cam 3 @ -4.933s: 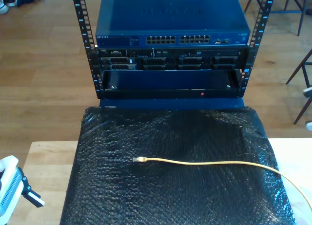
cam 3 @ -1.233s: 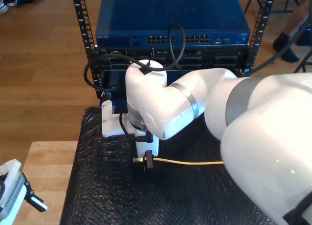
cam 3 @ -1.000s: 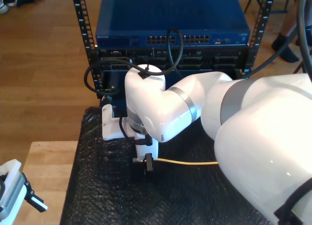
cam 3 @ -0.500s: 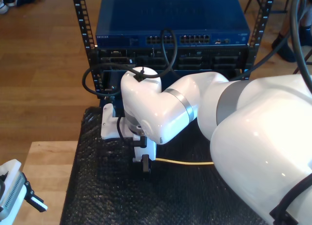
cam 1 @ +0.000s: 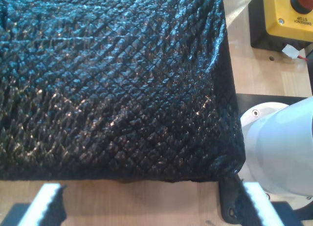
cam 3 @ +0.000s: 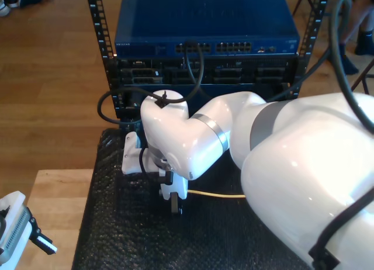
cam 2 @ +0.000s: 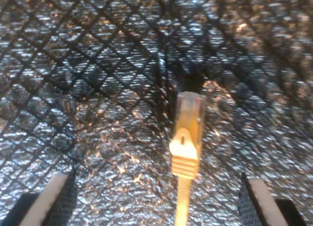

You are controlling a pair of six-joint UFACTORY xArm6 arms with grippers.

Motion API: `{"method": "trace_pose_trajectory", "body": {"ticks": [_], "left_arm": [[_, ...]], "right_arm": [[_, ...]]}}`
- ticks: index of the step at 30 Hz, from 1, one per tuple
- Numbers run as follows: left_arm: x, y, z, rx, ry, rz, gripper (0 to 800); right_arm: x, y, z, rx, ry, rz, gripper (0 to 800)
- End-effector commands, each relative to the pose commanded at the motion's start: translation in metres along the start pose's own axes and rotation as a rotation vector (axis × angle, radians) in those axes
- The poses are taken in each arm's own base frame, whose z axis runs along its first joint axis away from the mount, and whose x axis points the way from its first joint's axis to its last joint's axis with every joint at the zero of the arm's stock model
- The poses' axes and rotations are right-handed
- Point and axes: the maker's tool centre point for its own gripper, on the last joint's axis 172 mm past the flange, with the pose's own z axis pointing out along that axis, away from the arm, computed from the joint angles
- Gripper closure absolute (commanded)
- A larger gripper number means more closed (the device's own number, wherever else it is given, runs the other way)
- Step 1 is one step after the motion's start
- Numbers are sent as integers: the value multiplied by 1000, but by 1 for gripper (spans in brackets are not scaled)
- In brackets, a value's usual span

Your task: Grab the cable and plug it in

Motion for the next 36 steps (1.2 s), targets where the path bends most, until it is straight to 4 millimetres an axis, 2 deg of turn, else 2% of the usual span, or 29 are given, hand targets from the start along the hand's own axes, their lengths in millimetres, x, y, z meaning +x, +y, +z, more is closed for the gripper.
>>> {"method": "trace_pose_trajectory", "body": {"ticks": [4,13,22,36], "left_arm": [[0,0,0,-1,1,0,0],[0,0,0,0,1,0,0],[0,0,0,-2,2,-2,0],[0,1,0,-4,4,0,0]], "right_arm": [[0,0,-1,-1,1,0,148],[6,-4,-3,-5,4,-15,165],[11,-11,-1,-2,0,-32,253],[10,-10,-1,-9,-8,-41,335]]}}
